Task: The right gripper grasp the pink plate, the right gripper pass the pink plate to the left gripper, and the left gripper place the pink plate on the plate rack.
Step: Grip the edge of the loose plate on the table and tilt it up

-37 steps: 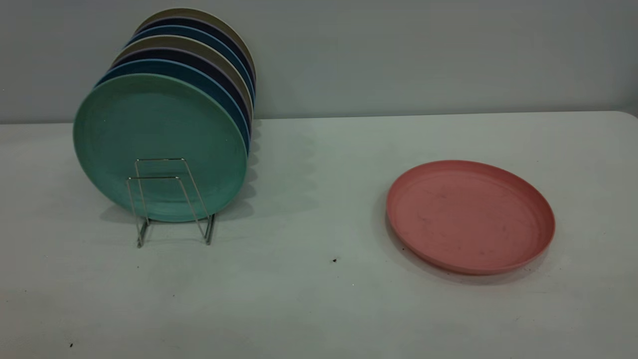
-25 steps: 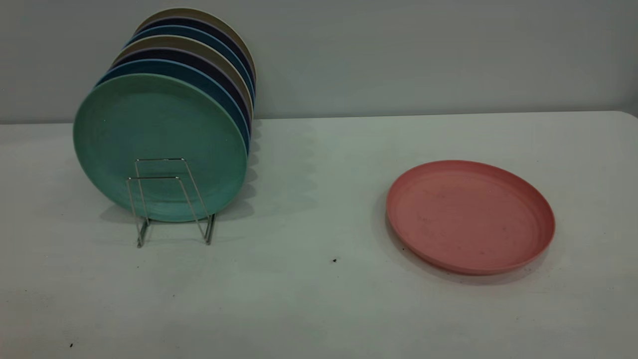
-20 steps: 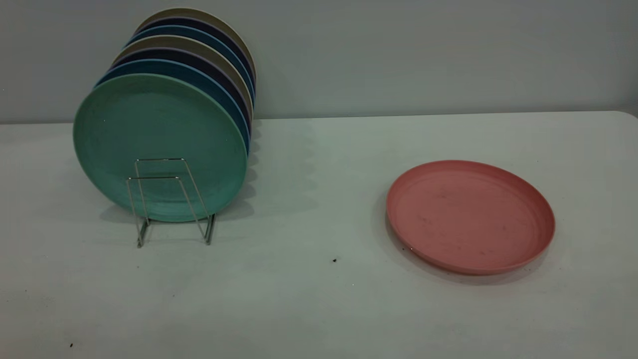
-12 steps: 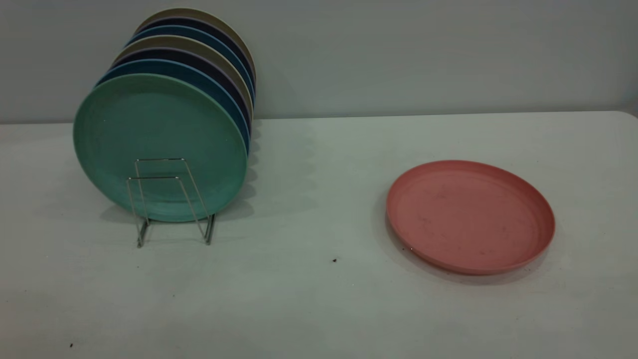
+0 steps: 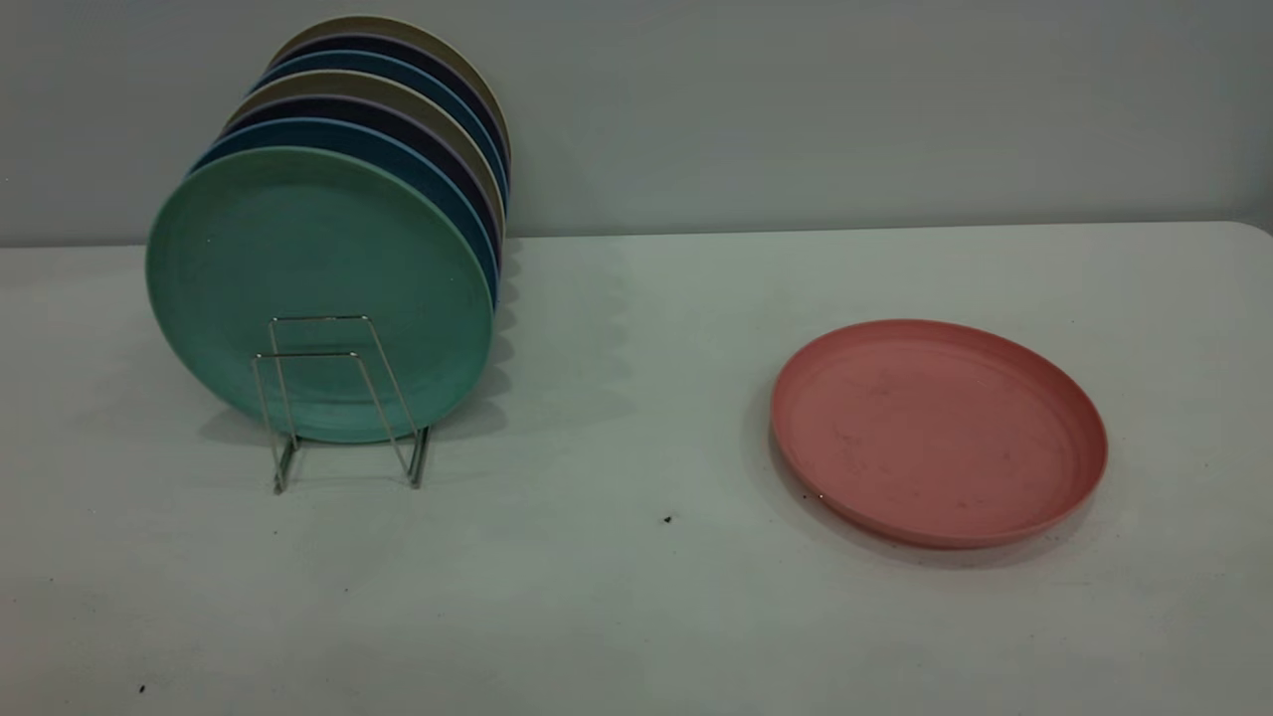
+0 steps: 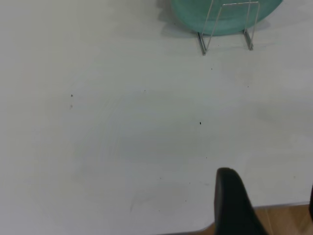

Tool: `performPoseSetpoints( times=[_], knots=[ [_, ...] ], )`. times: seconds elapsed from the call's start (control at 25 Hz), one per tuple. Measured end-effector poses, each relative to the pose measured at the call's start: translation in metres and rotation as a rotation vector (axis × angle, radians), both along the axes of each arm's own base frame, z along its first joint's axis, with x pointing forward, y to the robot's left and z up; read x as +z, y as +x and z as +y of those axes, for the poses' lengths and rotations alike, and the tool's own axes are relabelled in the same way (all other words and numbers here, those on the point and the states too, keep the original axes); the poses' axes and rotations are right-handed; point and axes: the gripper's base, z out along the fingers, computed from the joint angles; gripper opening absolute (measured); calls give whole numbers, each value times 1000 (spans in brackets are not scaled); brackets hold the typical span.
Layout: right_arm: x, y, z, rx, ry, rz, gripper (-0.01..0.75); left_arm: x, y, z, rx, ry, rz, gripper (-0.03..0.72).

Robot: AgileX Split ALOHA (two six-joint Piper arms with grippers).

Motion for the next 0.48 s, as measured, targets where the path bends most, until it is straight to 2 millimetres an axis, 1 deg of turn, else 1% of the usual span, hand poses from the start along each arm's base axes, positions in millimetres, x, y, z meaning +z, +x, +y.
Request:
performPoseSetpoints(
  times=[0.12,0.24,0.32,0.4,0.48],
  knots=[
    [0,0,0,-3,-4,0,507,1,0,0,0,0,-7,404],
    [0,0,-2,-21,-11,-1,507,10,2,0,1,-3,-92,404],
    [0,0,-3,-29,-12,-2,494,16,4,-1,-2,-13,-148,404],
    [2,0,-4,-33,-21,-16,469,19,9,-3,-15,-37,-145,404],
    [9,2,-3,-22,-36,-52,446,20,19,-6,-33,-75,-102,404]
  ],
)
